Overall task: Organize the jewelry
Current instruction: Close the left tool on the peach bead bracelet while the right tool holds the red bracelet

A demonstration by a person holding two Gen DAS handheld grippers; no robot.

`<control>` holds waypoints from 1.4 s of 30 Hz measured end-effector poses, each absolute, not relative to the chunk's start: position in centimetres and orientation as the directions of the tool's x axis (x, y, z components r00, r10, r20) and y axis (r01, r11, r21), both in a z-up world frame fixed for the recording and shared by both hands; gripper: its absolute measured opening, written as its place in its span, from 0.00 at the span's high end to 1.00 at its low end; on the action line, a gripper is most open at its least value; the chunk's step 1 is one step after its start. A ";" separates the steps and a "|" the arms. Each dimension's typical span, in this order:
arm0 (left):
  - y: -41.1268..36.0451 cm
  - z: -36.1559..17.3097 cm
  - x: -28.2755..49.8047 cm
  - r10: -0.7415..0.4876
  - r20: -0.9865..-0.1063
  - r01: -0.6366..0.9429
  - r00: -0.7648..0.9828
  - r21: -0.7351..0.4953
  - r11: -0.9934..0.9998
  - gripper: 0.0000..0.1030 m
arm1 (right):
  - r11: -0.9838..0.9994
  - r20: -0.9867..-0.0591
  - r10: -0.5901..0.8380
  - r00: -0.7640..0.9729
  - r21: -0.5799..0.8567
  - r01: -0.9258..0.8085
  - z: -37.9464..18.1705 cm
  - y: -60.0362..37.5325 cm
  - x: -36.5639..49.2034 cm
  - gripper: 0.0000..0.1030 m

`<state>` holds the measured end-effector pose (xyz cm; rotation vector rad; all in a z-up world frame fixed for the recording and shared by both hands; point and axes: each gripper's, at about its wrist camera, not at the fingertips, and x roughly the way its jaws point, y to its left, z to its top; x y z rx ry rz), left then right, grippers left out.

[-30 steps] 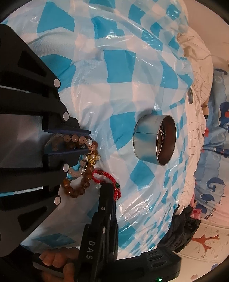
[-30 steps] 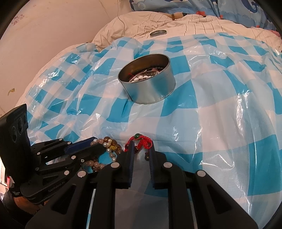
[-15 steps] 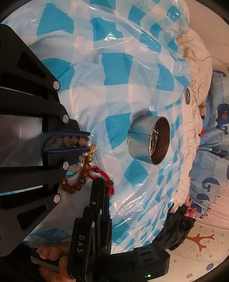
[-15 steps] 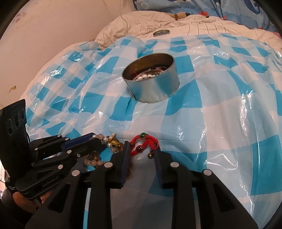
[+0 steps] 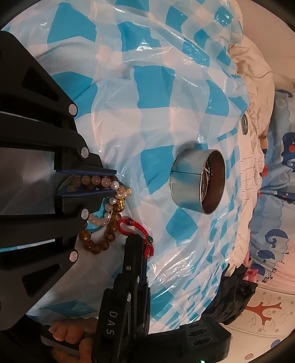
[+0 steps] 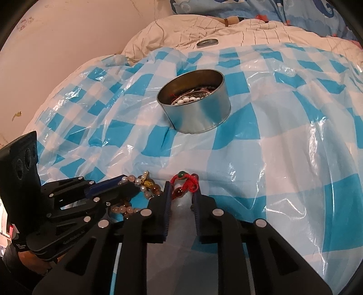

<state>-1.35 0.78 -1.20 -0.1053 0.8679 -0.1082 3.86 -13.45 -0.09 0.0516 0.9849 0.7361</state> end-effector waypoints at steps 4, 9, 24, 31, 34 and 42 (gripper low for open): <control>0.7 -1.2 -1.3 -0.136 -0.755 0.051 0.641 -0.135 0.990 0.88 | 0.757 -0.739 0.587 0.331 0.357 -0.547 -0.2 -13.4 3.8 0.82; 0.7 -1.2 -1.3 -0.135 -0.756 0.051 0.641 -0.134 0.990 0.88 | 0.757 -0.741 0.585 0.329 0.355 -0.548 -0.2 -13.3 3.7 0.82; 0.8 -1.3 -1.2 -0.132 -0.757 0.053 0.640 -0.128 0.990 0.88 | 0.760 -0.748 0.579 0.323 0.352 -0.547 -0.7 -13.2 4.0 0.81; 0.8 -1.3 -1.2 -0.129 -0.759 0.052 0.638 -0.125 0.991 0.88 | 0.756 -0.746 0.582 0.324 0.349 -0.554 -0.6 -13.2 3.8 0.81; 0.8 -1.3 -1.2 -0.132 -0.757 0.054 0.640 -0.128 0.990 0.88 | 0.750 -0.733 0.590 0.340 0.341 -0.567 -0.1 -13.1 3.6 0.87; 0.7 -1.4 -1.1 -0.134 -0.756 0.067 0.640 -0.119 0.991 0.88 | 0.751 -0.750 0.584 0.310 0.354 -0.558 -0.7 -12.6 3.7 0.64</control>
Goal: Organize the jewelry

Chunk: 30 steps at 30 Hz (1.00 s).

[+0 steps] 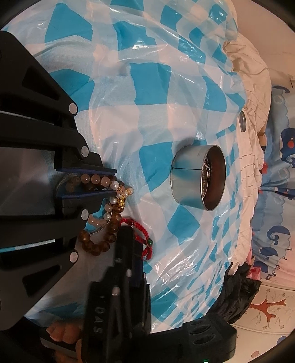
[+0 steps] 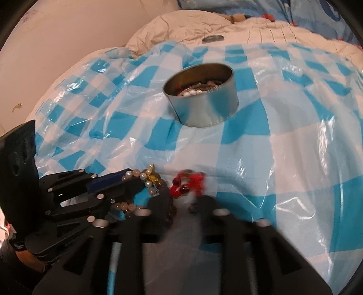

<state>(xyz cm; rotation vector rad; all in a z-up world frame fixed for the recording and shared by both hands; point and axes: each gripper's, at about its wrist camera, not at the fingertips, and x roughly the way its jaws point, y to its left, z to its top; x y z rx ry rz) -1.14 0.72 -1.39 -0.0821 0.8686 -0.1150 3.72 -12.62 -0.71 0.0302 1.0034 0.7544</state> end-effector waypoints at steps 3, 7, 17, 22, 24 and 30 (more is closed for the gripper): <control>0.7 -1.5 -1.1 -0.132 -0.758 0.061 0.638 -0.122 0.991 0.87 | 0.748 -0.743 0.590 0.316 0.356 -0.560 -0.5 -12.6 3.6 0.60; 0.7 -1.6 -1.0 -0.126 -0.761 0.056 0.636 -0.118 0.991 0.84 | 0.752 -0.740 0.589 0.323 0.356 -0.555 -0.6 -12.7 3.6 0.60; 0.5 -1.7 -1.0 -0.120 -0.760 0.050 0.639 -0.114 0.992 0.82 | 0.749 -0.721 0.589 0.365 0.317 -0.582 0.3 -12.8 3.2 0.92; 1.3 -0.7 -1.6 -0.131 -0.711 0.032 0.691 -0.150 0.988 0.83 | 0.711 -0.641 0.653 0.404 0.334 -0.619 2.2 -13.3 2.4 0.95; 1.9 0.3 -2.0 -0.125 -0.674 0.017 0.728 -0.165 0.986 0.84 | 0.690 -0.613 0.680 0.402 0.351 -0.633 2.7 -13.4 2.2 0.95; 3.1 0.2 -1.8 -0.130 -0.677 -0.006 0.724 -0.195 0.981 0.84 | 0.664 -0.668 0.671 0.322 0.349 -0.661 1.8 -11.9 2.1 0.93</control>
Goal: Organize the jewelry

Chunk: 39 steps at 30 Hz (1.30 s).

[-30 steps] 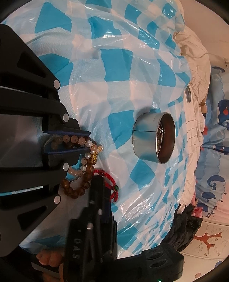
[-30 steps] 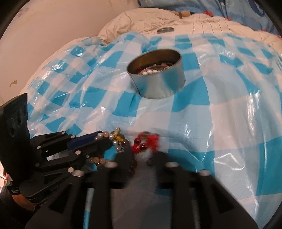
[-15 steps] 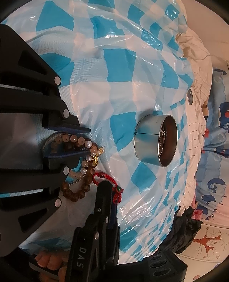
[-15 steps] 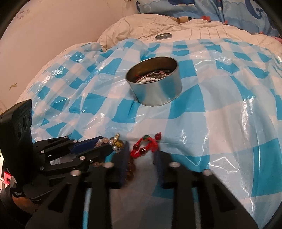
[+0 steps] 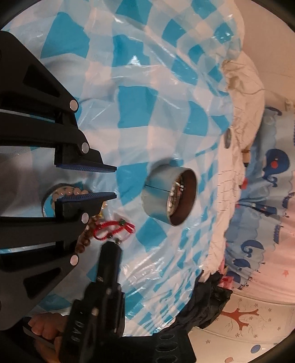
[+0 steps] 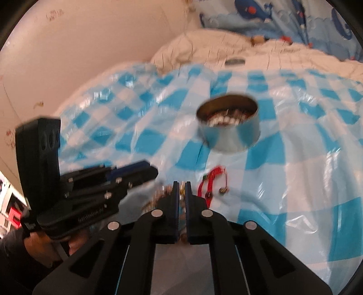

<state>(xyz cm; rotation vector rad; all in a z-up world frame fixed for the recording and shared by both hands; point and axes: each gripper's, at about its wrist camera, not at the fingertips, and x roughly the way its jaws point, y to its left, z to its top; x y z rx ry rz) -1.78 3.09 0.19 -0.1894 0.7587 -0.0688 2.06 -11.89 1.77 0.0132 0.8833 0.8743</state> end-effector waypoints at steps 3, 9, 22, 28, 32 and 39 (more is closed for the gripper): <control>2.5 -0.5 -1.5 -0.163 -0.709 0.033 0.687 -0.194 0.980 0.83 | 0.706 -0.686 0.637 0.352 0.335 -0.624 1.4 -12.2 2.4 0.58; 0.8 -1.4 -1.0 -0.160 -0.742 0.069 0.651 -0.153 0.986 0.75 | 0.765 -0.679 0.601 0.422 0.335 -0.550 0.9 -13.4 3.7 0.46; 5.1 1.4 -2.4 -0.140 -0.651 -0.045 0.746 -0.259 0.965 0.94 | 0.736 -0.732 0.564 0.382 0.236 -0.634 -0.3 -10.9 3.4 0.90; 6.5 -1.9 -0.7 -0.131 -0.774 -0.136 0.620 -0.270 0.953 0.81 | 0.725 -0.743 0.575 0.342 0.269 -0.634 -0.3 -10.9 3.1 0.47; 5.7 -1.6 -0.9 -0.093 -0.762 -0.113 0.641 -0.213 0.971 0.25 | 0.753 -0.721 0.584 0.373 0.308 -0.582 0.4 -12.2 3.8 0.40; 3.4 -2.8 -0.7 -0.083 -0.765 -0.001 0.638 -0.109 0.994 0.06 | 0.784 -0.700 0.575 0.423 0.325 -0.529 1.7 -14.1 4.5 0.36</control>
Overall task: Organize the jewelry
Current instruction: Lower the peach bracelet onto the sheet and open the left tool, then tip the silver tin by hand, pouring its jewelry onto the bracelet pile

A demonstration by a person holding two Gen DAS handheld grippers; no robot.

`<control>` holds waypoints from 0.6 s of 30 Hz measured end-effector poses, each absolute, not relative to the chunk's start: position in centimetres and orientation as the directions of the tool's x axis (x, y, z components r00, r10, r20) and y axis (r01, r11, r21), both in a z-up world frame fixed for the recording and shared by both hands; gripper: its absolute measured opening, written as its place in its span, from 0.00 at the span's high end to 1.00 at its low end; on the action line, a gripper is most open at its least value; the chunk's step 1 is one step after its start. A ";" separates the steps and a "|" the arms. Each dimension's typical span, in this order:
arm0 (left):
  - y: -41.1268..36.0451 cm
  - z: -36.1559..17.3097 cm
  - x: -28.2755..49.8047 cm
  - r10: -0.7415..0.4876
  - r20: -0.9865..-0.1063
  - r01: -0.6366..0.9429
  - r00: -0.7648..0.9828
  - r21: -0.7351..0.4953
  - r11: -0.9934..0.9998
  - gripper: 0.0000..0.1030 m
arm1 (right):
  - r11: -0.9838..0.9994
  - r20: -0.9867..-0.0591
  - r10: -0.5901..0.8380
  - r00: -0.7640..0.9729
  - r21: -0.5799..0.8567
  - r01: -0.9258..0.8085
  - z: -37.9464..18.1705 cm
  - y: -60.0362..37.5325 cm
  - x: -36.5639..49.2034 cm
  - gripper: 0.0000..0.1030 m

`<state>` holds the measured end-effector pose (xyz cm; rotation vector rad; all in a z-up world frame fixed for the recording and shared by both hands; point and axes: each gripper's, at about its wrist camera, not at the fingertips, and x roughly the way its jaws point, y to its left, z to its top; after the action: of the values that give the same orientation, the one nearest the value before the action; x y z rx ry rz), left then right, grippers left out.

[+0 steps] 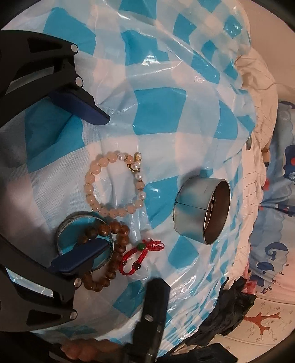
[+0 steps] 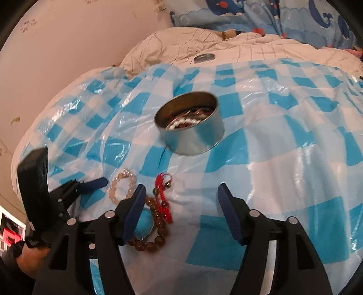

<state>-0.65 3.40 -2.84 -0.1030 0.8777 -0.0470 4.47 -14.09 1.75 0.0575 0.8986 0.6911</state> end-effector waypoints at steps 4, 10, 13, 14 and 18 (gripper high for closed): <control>3.9 -3.0 -0.6 -0.115 -0.766 0.004 0.632 -0.145 0.989 0.06 | 0.799 -0.677 0.582 0.450 0.373 -0.473 2.7 -16.4 5.3 0.32; 3.9 -3.0 -0.7 -0.116 -0.766 0.004 0.632 -0.147 0.989 0.06 | 0.801 -0.657 0.599 0.458 0.486 -0.350 2.7 -19.6 6.9 0.28; 3.9 -3.0 -0.7 -0.116 -0.766 0.004 0.632 -0.147 0.989 0.06 | 0.793 -0.665 0.609 0.433 0.512 -0.330 1.9 -19.5 7.1 0.28; 3.9 -3.0 -0.7 -0.116 -0.766 0.004 0.632 -0.147 0.989 0.06 | 0.791 -0.665 0.612 0.429 0.516 -0.328 1.9 -19.5 7.2 0.28; 3.9 -3.0 -0.7 -0.116 -0.766 0.004 0.632 -0.147 0.989 0.06 | 0.788 -0.663 0.616 0.425 0.526 -0.321 1.9 -19.6 7.4 0.28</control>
<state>-0.65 3.88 -3.04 -0.1355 0.8844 -0.0690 7.36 -19.61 1.87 0.3435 0.9664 0.6006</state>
